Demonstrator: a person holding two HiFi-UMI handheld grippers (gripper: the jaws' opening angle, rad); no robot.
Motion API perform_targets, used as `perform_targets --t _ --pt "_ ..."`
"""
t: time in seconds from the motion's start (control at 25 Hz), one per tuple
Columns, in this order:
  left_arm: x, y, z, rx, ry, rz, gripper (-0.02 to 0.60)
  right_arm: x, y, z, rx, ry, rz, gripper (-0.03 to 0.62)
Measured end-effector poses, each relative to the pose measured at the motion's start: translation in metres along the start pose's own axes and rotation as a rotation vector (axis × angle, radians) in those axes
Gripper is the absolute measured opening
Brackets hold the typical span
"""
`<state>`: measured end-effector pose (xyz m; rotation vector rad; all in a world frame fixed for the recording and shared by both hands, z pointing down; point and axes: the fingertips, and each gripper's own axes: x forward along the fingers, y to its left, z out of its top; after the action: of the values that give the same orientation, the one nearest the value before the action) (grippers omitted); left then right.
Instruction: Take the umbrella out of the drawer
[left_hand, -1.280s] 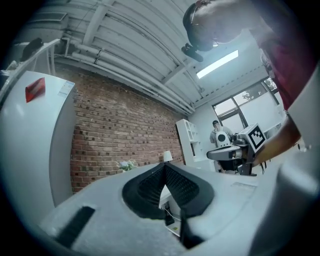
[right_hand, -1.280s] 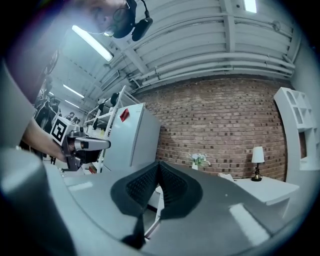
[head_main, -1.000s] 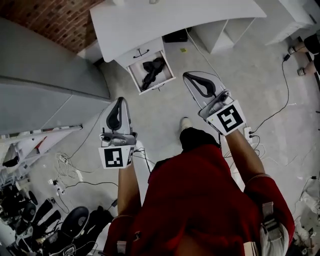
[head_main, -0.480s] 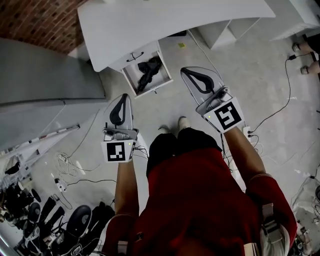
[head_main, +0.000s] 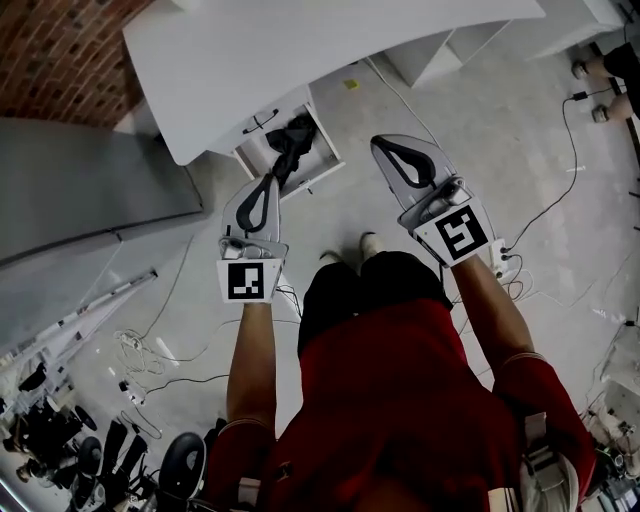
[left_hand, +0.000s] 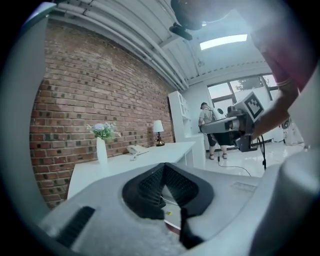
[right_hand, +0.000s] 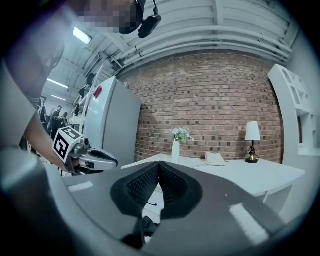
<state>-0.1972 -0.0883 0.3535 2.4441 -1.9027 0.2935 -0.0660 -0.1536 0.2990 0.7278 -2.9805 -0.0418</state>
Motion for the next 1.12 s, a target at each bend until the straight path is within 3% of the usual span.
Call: perform_targets --t 0.48,1.12 --pt "0.05 0.02 -0.122 -0.01 0.124 -0.037 0.009 0.027 -0.018 -0.102 0.029 0.03 -0.041 0.012" --pt "0.139 0.03 -0.314 -0.013 0.344 -0.118 0.225 0.05 -0.039 -0.239 0.003 0.022 -0.056 0.012"
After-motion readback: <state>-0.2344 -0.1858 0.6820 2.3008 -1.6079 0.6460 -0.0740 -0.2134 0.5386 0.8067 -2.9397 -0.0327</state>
